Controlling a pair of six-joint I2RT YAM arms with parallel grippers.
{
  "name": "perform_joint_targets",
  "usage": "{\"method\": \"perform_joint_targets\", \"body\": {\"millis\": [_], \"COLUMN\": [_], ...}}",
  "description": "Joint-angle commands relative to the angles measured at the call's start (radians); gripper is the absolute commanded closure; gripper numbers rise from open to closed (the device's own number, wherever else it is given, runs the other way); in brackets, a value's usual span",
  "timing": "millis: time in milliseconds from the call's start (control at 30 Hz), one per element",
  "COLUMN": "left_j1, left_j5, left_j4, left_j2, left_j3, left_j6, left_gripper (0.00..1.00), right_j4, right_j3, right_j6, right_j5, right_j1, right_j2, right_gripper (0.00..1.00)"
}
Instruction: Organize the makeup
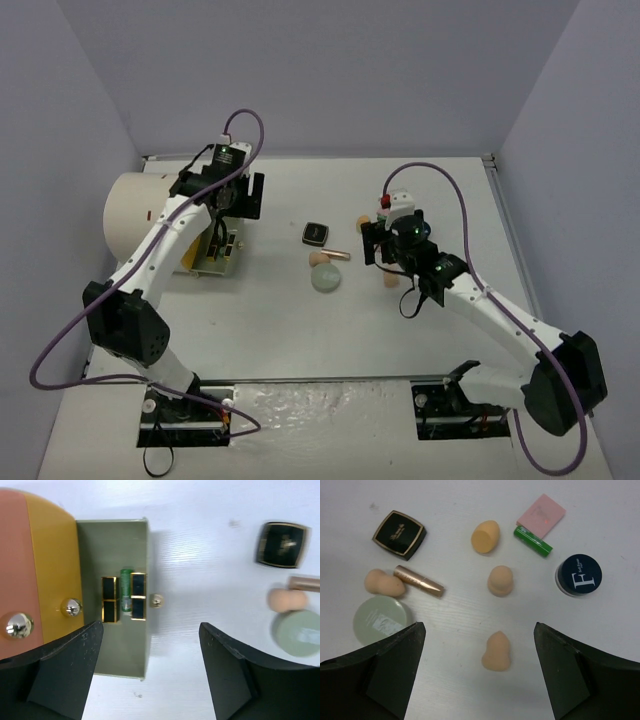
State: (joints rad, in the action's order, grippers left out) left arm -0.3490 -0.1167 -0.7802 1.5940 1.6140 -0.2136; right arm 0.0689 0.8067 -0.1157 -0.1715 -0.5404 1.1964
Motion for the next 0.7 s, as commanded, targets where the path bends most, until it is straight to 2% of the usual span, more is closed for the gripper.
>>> {"method": "perform_joint_targets", "body": {"millis": [0,167,333,667], "left_j1": [-0.002,-0.002,-0.001,0.001], "left_j5": [0.165,0.250,0.211,0.145], "left_j4": [0.109,0.196,0.281,0.298], "left_j2": [-0.158,-0.324,-0.481,-0.534], "left_j3": [-0.054,-0.217,-0.385,-0.447], "left_j6": [-0.017,-0.008,0.014,0.016], "left_gripper": [0.24,0.21,0.12,0.06], "right_j4": [0.014,-0.002,-0.028,-0.063], "right_j3": [0.093,0.189,0.307,0.503], "right_j6": [0.010,0.083,0.181,0.319], "right_j5": [0.071,0.200,0.259,0.350], "right_j1": [0.117,0.238,0.303,0.358], "right_j2": [0.115,0.252,0.413,0.666], "right_gripper": [0.19,0.24,0.26,0.33]}}
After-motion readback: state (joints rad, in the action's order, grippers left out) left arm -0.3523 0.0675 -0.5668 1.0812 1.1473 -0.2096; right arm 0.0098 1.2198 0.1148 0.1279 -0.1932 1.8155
